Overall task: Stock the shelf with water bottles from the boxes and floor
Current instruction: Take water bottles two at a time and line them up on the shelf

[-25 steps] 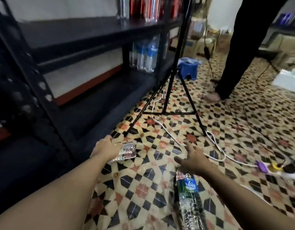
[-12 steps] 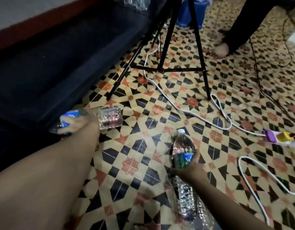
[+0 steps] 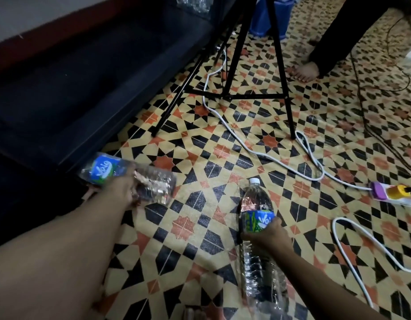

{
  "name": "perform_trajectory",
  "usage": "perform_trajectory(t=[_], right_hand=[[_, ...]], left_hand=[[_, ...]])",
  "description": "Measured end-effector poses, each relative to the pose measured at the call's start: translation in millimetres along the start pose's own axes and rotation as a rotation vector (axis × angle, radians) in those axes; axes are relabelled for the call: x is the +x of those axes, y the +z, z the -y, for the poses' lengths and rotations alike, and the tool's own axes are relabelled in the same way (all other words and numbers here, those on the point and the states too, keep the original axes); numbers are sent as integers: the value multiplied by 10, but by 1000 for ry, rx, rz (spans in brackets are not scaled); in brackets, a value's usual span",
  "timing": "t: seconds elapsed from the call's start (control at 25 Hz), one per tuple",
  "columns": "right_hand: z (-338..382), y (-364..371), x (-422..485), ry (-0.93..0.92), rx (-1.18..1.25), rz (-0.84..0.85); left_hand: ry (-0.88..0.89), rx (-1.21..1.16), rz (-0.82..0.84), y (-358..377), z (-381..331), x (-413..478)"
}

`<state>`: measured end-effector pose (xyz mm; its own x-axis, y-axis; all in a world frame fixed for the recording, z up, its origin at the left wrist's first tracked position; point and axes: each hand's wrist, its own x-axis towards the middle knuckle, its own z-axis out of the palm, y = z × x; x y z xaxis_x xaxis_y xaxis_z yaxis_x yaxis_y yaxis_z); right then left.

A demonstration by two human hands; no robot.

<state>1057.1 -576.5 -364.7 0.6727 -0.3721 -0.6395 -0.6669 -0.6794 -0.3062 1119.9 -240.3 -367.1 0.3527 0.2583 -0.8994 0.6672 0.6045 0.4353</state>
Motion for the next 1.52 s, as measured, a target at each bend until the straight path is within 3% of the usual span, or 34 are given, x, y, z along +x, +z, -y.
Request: perform_trajectory(t=[0.08, 0.2, 0.32, 0.48, 0.56, 0.8, 1.0, 1.24, 1.52], right_hand=[[-58, 31, -40, 2, 36, 25], [-117, 83, -93, 7, 70, 21], [-145, 187, -208, -9, 44, 23], [-146, 312, -198, -55, 54, -14], [-153, 331, -178, -45, 69, 5], [-187, 296, -236, -21, 76, -2], [27, 112, -488, -120, 173, -72], [956, -627, -1289, -413, 357, -168], [1744, -1346, -3233, -888, 521, -202]], left_hand=[[51, 340, -24, -72, 56, -246], [-35, 997, 12, -126, 310, -473], [15, 1225, 60, 52, 626, -666], [221, 978, -270, 153, 1193, -440], [316, 922, -323, 165, 1295, -367], [345, 854, -372, 72, 1216, -347], [560, 997, -289, 15, 881, -649], [922, 948, -157, -111, 14, -1990], [1463, 567, -316, -1110, -397, -4251]])
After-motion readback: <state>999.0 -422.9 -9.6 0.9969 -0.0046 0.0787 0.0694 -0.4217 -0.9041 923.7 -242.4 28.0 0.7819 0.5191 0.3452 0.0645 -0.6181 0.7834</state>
